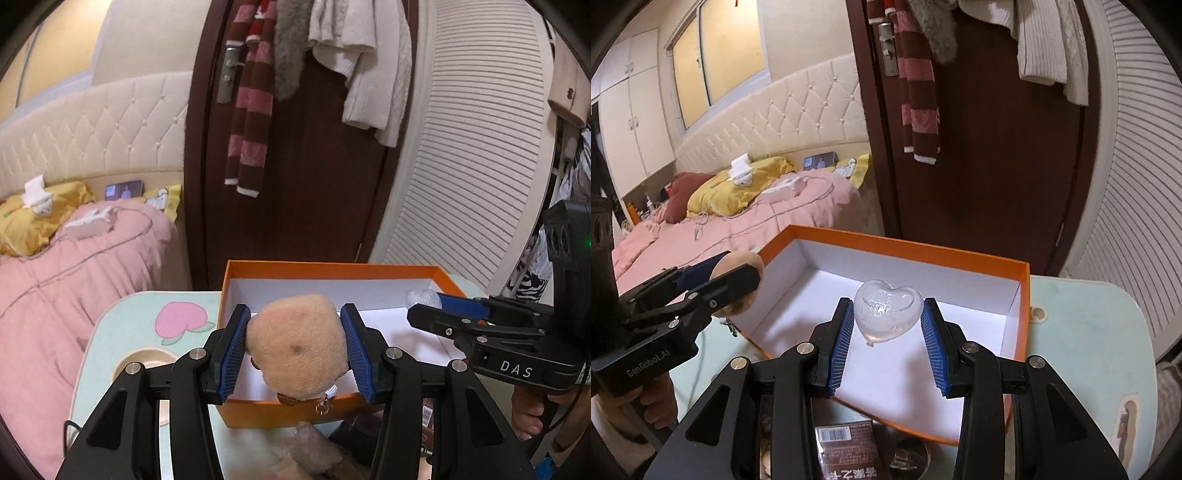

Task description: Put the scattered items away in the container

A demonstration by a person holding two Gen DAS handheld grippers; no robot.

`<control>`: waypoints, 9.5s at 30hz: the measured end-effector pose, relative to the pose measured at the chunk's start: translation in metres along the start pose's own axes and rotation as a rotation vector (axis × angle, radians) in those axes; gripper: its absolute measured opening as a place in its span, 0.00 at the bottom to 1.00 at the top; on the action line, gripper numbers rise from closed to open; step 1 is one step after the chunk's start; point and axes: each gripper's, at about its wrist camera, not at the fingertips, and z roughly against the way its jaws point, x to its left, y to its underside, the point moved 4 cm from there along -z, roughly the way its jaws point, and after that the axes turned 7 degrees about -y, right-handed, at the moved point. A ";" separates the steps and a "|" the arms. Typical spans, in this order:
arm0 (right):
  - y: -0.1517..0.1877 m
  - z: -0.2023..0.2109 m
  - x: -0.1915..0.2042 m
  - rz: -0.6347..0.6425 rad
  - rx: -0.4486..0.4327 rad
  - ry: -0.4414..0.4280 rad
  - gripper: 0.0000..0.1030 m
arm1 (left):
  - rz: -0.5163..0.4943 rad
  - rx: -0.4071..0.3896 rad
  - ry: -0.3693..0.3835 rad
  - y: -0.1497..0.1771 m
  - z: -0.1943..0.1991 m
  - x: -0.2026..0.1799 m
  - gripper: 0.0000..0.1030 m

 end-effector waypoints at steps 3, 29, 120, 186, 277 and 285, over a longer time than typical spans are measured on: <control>0.001 -0.004 -0.003 -0.010 0.010 0.001 0.38 | 0.002 0.007 0.000 0.002 -0.004 -0.001 0.47; 0.001 0.002 -0.021 0.023 -0.050 0.087 0.58 | 0.050 0.015 0.023 0.011 0.007 0.000 0.72; 0.075 0.054 -0.017 -0.107 0.096 0.049 0.66 | -0.030 0.250 -0.094 0.106 0.037 0.014 0.33; 0.006 0.018 0.005 0.004 -0.002 0.016 0.28 | -0.042 0.085 0.011 0.012 0.004 -0.020 0.33; 0.116 0.027 0.030 0.103 0.310 0.096 1.00 | -0.053 0.284 -0.187 0.127 0.056 0.009 1.00; 0.114 0.027 0.030 0.103 0.307 0.092 1.00 | -0.015 0.306 -0.165 0.122 0.060 0.015 0.94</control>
